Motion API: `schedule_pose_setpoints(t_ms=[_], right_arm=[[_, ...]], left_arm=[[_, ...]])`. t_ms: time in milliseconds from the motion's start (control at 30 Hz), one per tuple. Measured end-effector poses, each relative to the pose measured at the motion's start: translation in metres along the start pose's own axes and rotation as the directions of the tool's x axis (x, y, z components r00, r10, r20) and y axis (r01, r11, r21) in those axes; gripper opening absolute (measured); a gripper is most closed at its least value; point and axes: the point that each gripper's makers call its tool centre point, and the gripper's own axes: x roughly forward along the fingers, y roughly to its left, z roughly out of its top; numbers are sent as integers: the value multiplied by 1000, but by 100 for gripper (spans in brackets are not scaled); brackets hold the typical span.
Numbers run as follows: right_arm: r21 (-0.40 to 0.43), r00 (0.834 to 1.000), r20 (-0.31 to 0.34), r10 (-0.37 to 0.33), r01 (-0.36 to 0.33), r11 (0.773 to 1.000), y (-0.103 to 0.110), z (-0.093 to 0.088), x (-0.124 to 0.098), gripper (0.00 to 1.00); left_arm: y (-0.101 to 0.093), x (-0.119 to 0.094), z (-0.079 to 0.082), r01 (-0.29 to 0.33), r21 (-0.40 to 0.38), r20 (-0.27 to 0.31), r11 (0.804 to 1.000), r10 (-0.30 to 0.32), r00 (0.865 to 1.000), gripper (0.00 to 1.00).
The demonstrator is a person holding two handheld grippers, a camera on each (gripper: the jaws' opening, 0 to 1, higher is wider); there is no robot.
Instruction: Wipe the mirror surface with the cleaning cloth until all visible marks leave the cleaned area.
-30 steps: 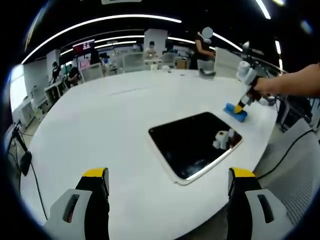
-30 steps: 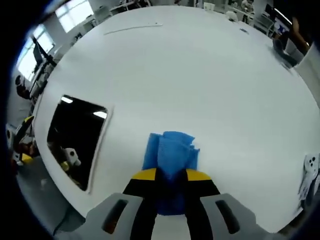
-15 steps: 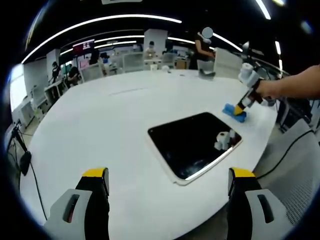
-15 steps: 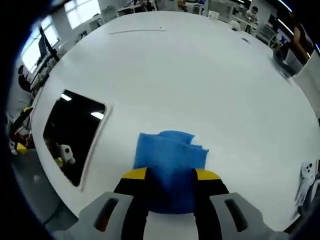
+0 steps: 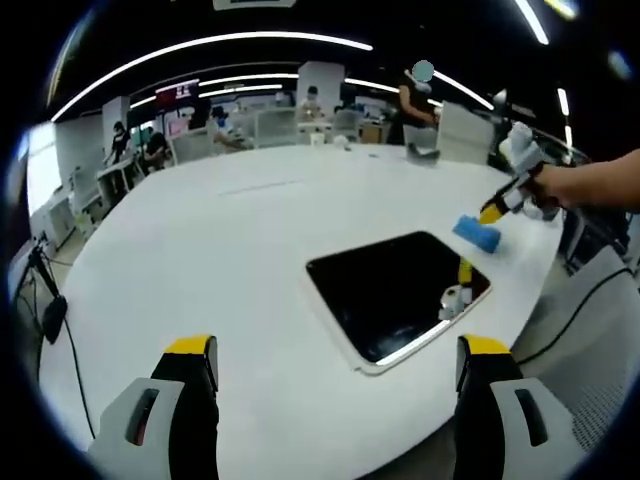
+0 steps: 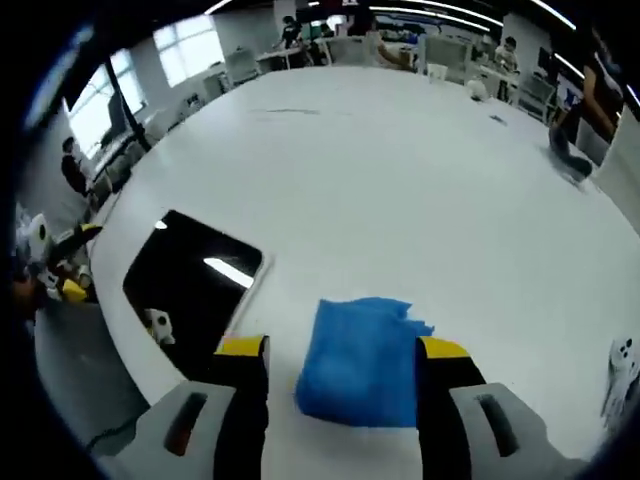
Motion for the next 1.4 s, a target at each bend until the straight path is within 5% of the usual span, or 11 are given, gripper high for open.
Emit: schedule_pose_setpoints(t_ms=[133, 267, 367, 567, 900, 1000, 1267, 1400], right_arm=[[2, 994, 106, 0, 0, 1000, 11, 1, -10, 86], [-30, 971, 237, 36, -30, 999, 34, 8, -23, 94], [-18, 961, 274, 35, -32, 999, 45, 3, -29, 100], [-41, 948, 314, 40, -28, 999, 62, -6, -41, 100], [-6, 936, 351, -23, 27, 1000, 52, -15, -54, 100], [63, 927, 372, -55, 34, 997, 47, -16, -54, 100], [62, 944, 329, -38, 18, 998, 55, -23, -53, 100], [71, 931, 357, -68, 46, 996, 49, -21, -54, 100]], left_arm=[[-6, 0, -2, 18, 36, -15, 999, -17, 1000, 100], [-2, -1, -1, 10, -5, -5, 1000, -10, 1000, 100], [-3, -1, 1, 6, 18, 3, 1000, -6, 1000, 100], [-4, -3, 7, 8, 3, 32, 1000, -8, 999, 100], [-1, -4, 10, -6, 29, 46, 1000, 4, 999, 100], [-4, -3, 10, 2, 44, 39, 999, -4, 999, 100], [1, -4, 9, -19, 29, 38, 999, 18, 999, 100], [4, -5, 9, -21, 22, 44, 1000, 20, 999, 100]])
